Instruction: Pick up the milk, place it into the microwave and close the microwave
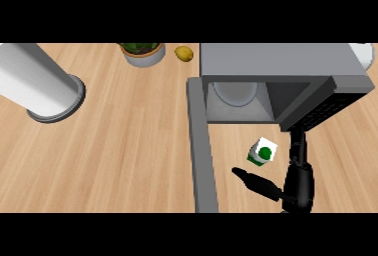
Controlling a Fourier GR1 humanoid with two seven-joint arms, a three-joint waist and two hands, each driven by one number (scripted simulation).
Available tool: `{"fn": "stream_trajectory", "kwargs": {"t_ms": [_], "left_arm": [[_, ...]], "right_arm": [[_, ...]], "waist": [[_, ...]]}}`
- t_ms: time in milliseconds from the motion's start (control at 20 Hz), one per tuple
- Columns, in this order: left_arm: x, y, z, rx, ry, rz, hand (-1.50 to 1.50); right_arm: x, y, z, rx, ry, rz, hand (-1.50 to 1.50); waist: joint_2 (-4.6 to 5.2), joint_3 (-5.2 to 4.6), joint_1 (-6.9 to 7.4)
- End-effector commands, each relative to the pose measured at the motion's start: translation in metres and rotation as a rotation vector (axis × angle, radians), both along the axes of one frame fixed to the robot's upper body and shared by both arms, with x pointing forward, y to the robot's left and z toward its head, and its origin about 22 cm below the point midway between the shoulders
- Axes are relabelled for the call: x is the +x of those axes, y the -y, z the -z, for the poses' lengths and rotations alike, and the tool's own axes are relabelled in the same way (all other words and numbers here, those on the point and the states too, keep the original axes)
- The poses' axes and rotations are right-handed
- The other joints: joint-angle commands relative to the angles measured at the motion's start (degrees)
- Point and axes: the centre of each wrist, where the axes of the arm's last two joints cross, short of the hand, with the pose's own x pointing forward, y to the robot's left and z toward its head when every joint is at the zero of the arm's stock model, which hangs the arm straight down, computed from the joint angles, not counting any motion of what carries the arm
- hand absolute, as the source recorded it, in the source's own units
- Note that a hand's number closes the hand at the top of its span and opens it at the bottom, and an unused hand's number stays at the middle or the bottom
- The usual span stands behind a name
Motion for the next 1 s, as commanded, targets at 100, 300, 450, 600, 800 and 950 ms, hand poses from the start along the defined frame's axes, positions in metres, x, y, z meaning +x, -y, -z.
{"fn": "stream_trajectory", "kwargs": {"t_ms": [100, 300, 450, 600, 800, 950], "left_arm": [[0.002, 0.000, 0.003, -0.002, 0.013, -0.011, -1.50], [-0.009, -0.001, -0.006, -0.009, 0.008, -0.010, -1.50], [-0.017, -0.021, 0.012, -0.002, 0.005, -0.027, -1.50], [-0.013, 0.001, -0.002, 0.004, 0.016, -0.011, -1.50], [-0.008, -0.002, 0.003, -0.003, 0.023, -0.001, -1.50], [-0.012, -0.015, 0.020, 0.000, 0.020, 0.010, -1.50]], "right_arm": [[0.004, 0.013, 0.034, 0.010, -0.021, 0.003, -1.50], [-0.024, 0.016, 0.045, 0.031, -0.022, -0.003, -1.50], [-0.006, 0.022, 0.061, -0.003, -0.048, -0.031, -1.50], [-0.002, 0.030, 0.094, 0.018, -0.027, -0.023, -1.50], [0.011, 0.036, 0.085, 0.000, -0.028, -0.004, -1.50], [0.010, 0.046, 0.105, -0.021, -0.064, 0.017, -1.50]], "waist": [[0.04, -0.01, -0.08], [-0.03, -0.02, -0.15], [0.00, -0.04, 0.10], [0.05, 0.01, 0.14], [0.01, -0.03, 0.00], [0.04, -0.02, 0.12]]}}
